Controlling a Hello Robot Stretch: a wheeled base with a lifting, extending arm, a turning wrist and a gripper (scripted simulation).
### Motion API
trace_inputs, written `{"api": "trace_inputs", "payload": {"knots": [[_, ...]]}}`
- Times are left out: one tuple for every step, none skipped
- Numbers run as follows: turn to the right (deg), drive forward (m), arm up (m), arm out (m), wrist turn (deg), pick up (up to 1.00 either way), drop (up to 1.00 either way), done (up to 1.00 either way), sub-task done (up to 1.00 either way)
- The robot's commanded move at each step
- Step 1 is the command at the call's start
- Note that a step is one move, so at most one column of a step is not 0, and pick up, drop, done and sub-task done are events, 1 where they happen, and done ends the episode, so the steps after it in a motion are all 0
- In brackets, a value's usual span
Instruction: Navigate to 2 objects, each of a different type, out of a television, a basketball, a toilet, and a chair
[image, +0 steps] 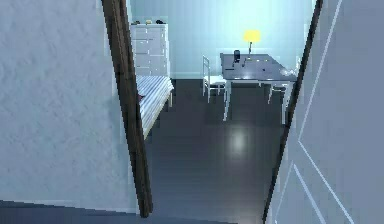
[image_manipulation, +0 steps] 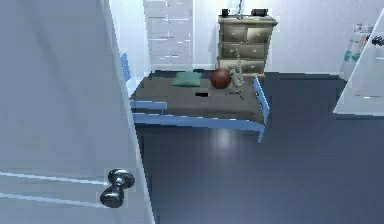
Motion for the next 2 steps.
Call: {"api": "trace_inputs", "payload": {"knots": [[3.0,0.0,0.0,0.0,0.0,0.0,0.0,0.0,0.0],[0.0,1.0,0.0,0.0,0.0,0.0,0.0,0.0,0.0]]}}
